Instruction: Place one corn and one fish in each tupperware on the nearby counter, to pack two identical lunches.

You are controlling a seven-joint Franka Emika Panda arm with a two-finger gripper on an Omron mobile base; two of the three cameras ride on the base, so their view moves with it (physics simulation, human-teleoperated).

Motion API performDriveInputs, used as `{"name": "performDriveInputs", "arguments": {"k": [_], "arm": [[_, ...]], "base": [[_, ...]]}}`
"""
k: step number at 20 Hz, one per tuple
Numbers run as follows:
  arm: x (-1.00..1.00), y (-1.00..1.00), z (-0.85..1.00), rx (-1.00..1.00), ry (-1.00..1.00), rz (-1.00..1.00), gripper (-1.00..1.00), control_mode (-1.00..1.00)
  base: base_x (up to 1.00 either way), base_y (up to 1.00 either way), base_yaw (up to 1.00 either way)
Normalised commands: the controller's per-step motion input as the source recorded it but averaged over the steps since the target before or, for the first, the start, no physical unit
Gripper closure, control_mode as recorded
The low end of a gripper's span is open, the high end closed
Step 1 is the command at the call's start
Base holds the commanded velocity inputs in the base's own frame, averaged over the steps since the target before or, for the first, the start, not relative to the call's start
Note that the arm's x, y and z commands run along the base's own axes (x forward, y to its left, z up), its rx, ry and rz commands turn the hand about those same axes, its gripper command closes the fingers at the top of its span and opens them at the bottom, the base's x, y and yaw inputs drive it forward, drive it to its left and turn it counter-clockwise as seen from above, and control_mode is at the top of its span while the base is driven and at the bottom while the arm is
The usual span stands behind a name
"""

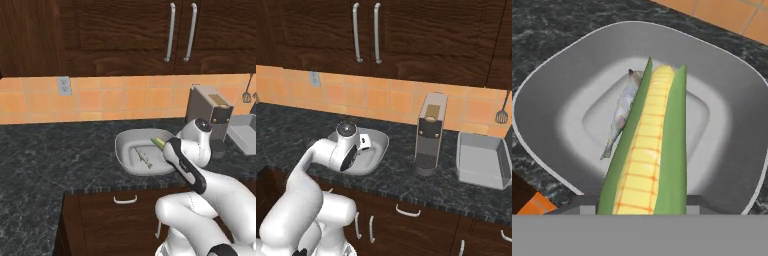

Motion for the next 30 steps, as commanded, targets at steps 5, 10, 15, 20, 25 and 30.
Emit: {"name": "performDriveInputs", "arguments": {"k": [5,10,15,20,25,30], "arm": [[0.34,0.0,-0.31,0.0,0.0,0.0,1.0,-1.0],[0.35,0.0,-0.31,0.0,0.0,0.0,1.0,-1.0],[0.3,0.0,-0.32,0.0,0.0,0.0,1.0,-1.0],[0.28,0.0,-0.18,0.0,0.0,0.0,-1.0,-1.0],[0.08,0.02,0.35,0.0,-0.04,0.0,-1.0,-1.0],[-0.17,0.0,0.9,0.0,-0.12,0.0,-1.0,-1.0]], "base": [[0.0,0.0,0.0],[0.0,0.0,0.0],[0.0,0.0,0.0],[0.0,0.0,0.0],[0.0,0.0,0.0],[0.0,0.0,0.0]]}}
